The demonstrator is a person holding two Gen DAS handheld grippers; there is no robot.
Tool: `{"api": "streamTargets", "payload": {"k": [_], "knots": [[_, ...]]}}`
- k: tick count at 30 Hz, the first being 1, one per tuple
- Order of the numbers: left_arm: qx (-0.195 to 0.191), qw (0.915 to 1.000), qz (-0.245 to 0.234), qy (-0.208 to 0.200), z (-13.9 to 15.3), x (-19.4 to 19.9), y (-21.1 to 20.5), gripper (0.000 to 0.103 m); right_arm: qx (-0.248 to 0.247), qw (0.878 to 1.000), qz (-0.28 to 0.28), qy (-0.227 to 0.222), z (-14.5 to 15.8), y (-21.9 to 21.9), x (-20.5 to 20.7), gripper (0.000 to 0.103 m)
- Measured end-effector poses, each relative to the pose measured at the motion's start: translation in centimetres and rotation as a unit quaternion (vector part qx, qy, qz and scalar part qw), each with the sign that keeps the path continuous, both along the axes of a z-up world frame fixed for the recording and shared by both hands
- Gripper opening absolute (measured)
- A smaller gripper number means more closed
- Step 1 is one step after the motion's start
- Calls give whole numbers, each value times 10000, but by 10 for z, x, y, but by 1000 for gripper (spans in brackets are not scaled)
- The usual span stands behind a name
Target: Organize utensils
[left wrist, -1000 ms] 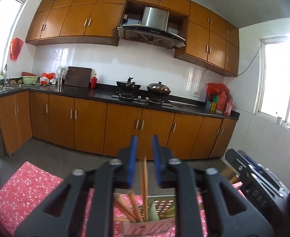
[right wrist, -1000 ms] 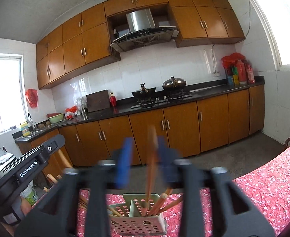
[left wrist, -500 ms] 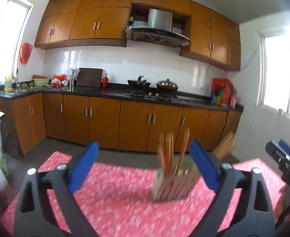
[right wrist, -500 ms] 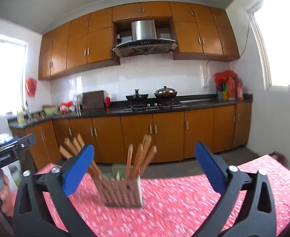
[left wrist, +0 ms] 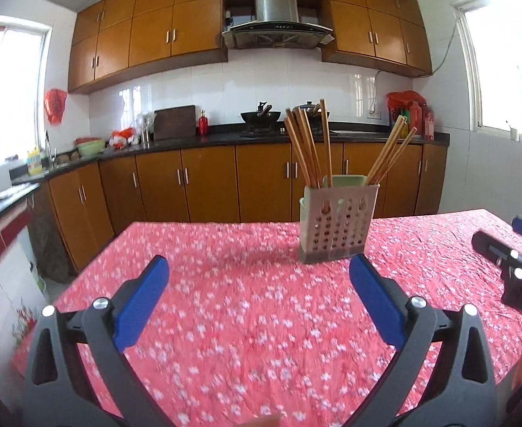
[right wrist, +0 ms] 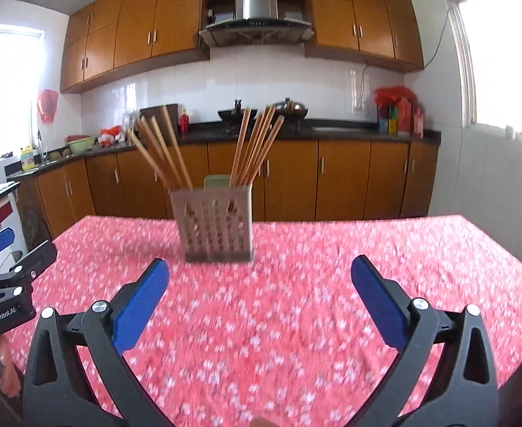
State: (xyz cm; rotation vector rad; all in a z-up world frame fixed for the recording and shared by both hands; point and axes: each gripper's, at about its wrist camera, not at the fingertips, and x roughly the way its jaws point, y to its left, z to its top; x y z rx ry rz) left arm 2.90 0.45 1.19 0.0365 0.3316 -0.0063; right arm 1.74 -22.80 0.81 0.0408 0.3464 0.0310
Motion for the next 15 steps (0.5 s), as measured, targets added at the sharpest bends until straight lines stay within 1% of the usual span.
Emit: {"api": "streamTargets", "payload": {"k": [8,15], "knots": [[-26,10000,25,-10,-16,-11,-4,99,-197,9997,-135,19,-22,3,-17,101],[-28,10000,35,81,-25,-14,-6,99,-169,9997,-157,97,-27,0,-16,101]]}}
